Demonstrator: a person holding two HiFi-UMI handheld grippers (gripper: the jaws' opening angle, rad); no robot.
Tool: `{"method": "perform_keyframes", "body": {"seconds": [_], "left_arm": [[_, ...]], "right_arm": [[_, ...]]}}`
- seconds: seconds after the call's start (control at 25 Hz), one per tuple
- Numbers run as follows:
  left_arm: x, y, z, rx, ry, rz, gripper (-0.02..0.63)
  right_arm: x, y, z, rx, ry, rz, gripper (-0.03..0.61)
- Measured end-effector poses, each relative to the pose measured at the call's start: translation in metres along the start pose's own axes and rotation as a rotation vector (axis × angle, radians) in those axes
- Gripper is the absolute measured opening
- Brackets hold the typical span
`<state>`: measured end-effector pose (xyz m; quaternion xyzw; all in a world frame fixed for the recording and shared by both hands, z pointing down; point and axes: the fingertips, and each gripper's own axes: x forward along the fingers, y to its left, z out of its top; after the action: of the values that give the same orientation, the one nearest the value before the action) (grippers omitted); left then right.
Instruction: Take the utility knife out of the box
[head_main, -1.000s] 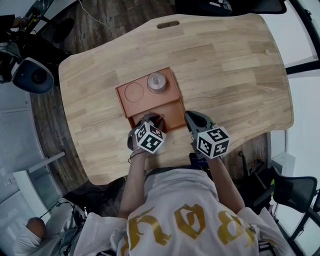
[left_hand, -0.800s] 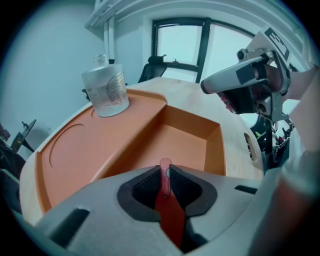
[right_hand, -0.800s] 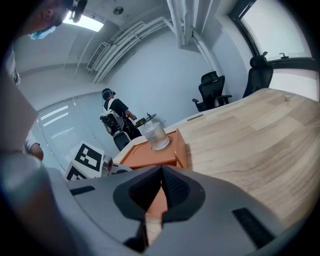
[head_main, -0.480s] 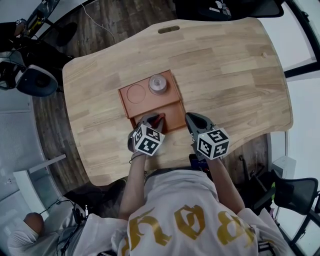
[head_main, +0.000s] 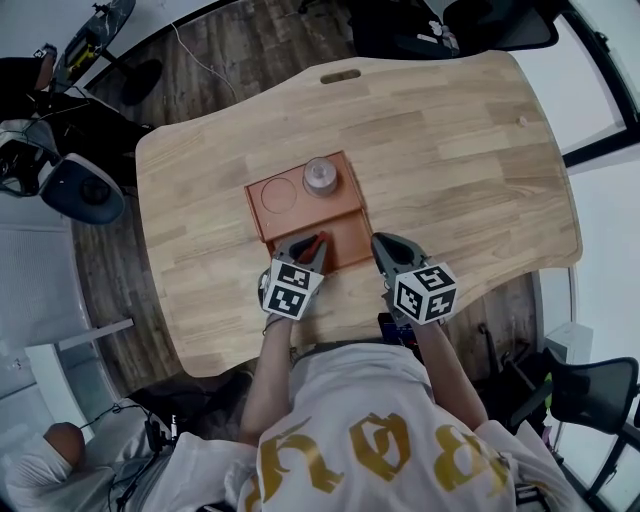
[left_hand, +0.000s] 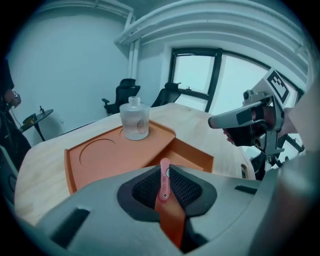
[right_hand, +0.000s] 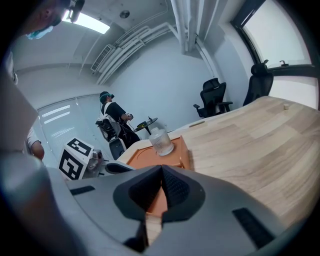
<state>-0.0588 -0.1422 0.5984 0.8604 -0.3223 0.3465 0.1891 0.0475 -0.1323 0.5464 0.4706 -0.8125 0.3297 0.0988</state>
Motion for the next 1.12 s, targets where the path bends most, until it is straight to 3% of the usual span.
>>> {"method": "perform_keyframes", "body": {"seconds": [0.32,0.68,1.12], "left_arm": [[-0.020,0.007,0.012,-0.043,-0.082,0.020,0.057],[-0.051,0.002,0.031,-0.164,-0.215,-0.015,0.057],[-0.089,-0.006,0.058,-0.192,-0.366,0.000,0.057]], "right_arm": [[-0.004,0.006,0.006,-0.017,-0.024,-0.010,0.012],[-0.009,0.021,0.012,-0.025,-0.044,-0.004,0.011],[-0.022,0.036,0.030,-0.021,-0.108,0.014,0.012]]}}
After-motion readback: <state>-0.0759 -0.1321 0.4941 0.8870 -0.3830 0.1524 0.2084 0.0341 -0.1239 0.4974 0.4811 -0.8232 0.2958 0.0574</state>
